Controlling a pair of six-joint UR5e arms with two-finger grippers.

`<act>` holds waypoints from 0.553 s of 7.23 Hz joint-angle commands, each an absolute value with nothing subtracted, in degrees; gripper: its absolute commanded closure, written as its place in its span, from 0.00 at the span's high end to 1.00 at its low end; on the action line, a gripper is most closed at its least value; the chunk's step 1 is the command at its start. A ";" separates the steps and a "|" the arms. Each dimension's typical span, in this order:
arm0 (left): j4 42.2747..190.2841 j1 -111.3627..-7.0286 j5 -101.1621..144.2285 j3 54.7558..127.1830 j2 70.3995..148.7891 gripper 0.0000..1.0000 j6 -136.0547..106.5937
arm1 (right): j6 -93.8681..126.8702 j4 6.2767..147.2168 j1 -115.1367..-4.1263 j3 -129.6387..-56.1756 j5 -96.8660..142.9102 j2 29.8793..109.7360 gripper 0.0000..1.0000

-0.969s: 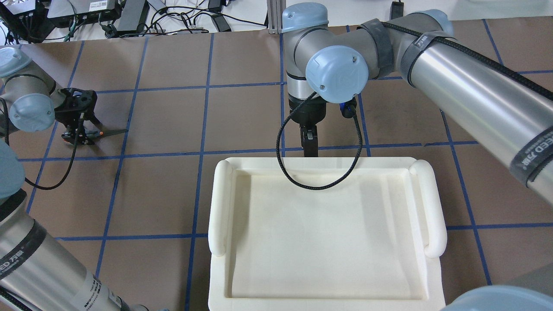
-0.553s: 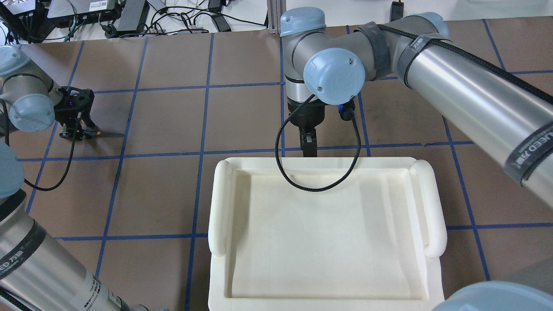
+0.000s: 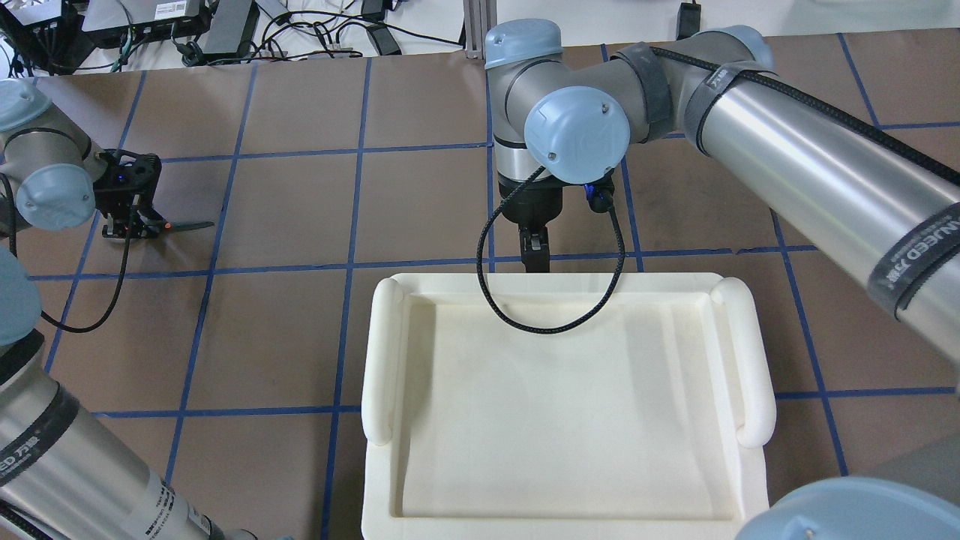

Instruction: Place scissors in drawer with both arms

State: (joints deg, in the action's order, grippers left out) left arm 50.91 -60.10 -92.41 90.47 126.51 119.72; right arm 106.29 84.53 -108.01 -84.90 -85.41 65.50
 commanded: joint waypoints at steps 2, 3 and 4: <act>51.32 -60.81 -92.02 90.09 122.89 0.00 119.36 | 106.26 84.55 -108.02 -84.90 -85.34 64.69 1.00; 51.59 -60.82 -90.46 90.17 121.13 0.00 119.36 | 106.26 84.64 -108.02 -84.90 -85.34 64.43 1.00; 52.98 -60.99 -89.66 90.18 119.90 0.00 118.75 | 106.17 84.73 -108.02 -84.99 -85.34 64.16 1.00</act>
State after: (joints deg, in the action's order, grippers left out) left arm 51.84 -60.79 -90.76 90.17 121.62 119.22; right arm 106.24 84.63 -108.02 -84.93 -85.34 64.49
